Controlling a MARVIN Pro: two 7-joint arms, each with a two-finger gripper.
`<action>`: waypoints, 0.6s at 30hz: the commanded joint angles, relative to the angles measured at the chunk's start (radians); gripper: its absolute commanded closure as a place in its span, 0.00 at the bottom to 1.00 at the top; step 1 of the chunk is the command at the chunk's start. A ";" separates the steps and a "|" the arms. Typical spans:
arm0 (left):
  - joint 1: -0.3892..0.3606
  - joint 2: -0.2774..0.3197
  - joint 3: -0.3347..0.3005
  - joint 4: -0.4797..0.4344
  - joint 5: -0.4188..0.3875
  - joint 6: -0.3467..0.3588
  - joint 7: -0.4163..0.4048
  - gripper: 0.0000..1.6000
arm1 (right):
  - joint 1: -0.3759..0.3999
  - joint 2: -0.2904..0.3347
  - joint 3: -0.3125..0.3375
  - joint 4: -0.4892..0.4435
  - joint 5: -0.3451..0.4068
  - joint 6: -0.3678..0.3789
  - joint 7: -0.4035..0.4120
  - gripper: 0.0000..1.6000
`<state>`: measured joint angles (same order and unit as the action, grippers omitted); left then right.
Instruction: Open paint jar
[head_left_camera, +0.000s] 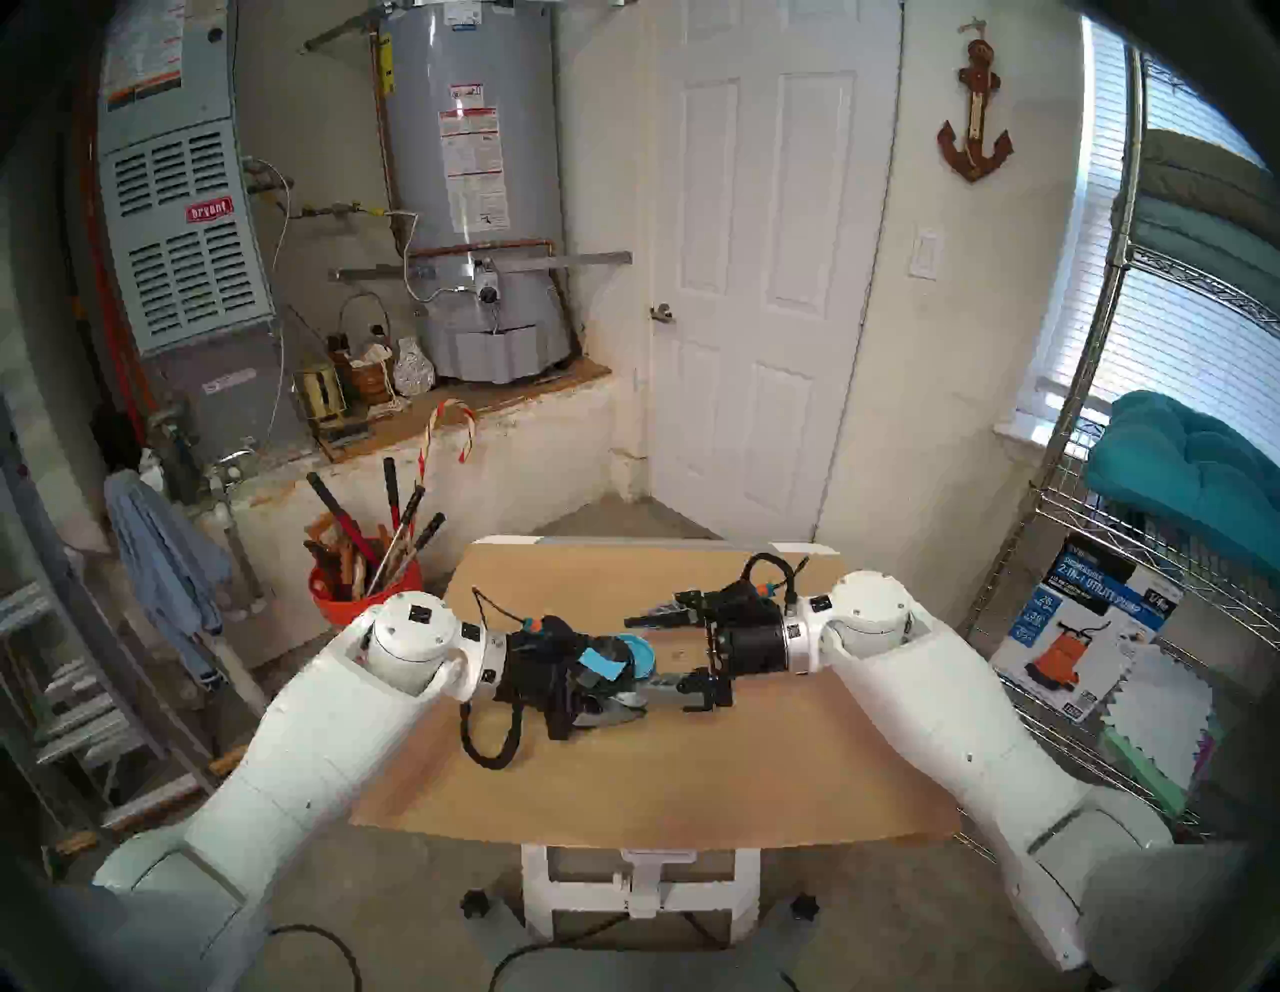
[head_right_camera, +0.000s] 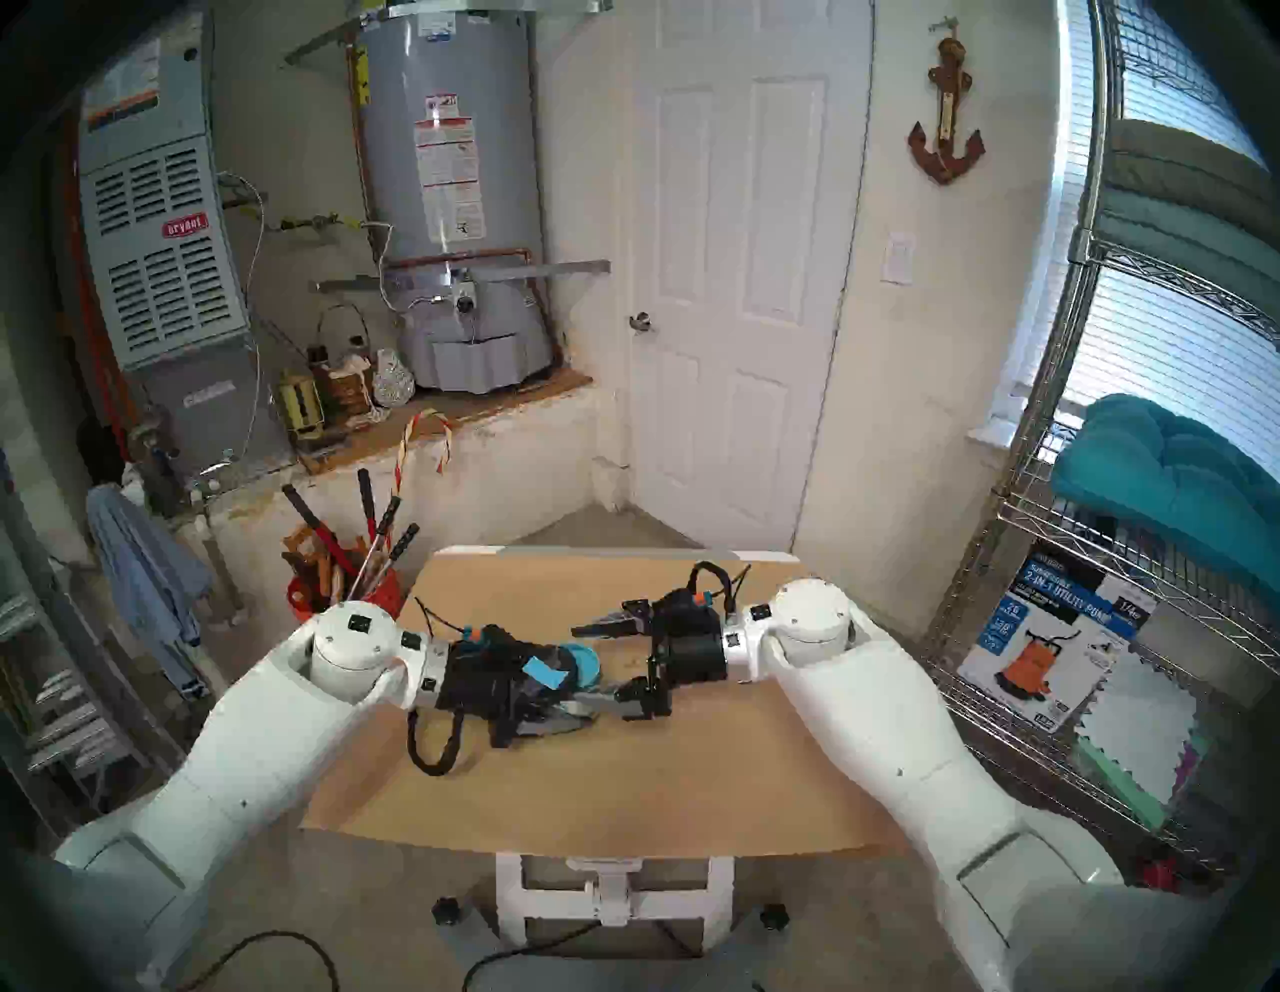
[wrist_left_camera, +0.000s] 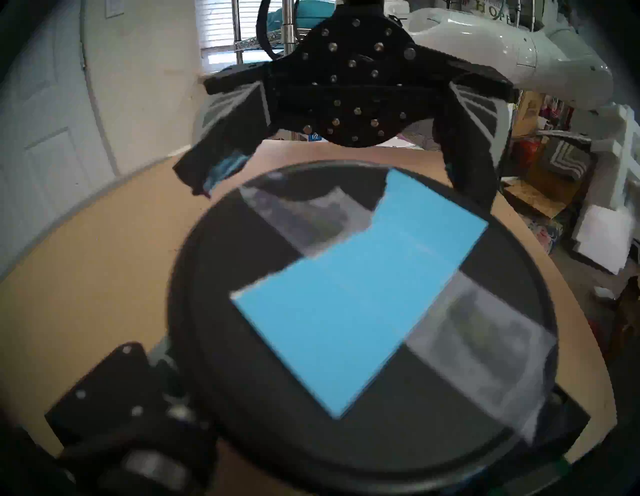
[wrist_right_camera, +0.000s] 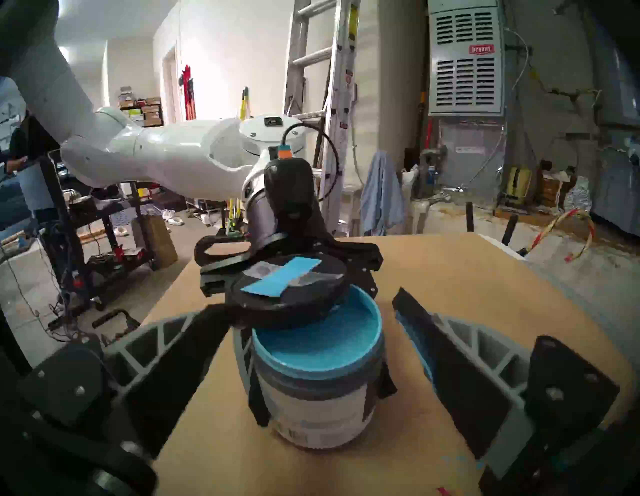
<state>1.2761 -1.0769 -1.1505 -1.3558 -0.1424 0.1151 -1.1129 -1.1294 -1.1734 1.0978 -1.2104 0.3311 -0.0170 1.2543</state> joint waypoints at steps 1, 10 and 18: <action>0.016 0.003 0.015 0.021 0.012 0.001 0.001 1.00 | 0.008 -0.020 0.006 -0.050 0.009 -0.011 -0.007 0.00; 0.009 0.006 0.019 0.021 0.008 0.002 0.000 1.00 | 0.018 -0.004 -0.017 -0.094 -0.028 -0.002 0.006 0.00; 0.001 0.005 0.026 0.027 0.007 0.001 0.001 1.00 | 0.029 0.002 -0.040 -0.105 -0.062 0.013 0.014 0.00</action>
<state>1.2688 -1.0729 -1.1401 -1.3516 -0.1495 0.1141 -1.1116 -1.1283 -1.1717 1.0683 -1.2824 0.2807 -0.0194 1.2554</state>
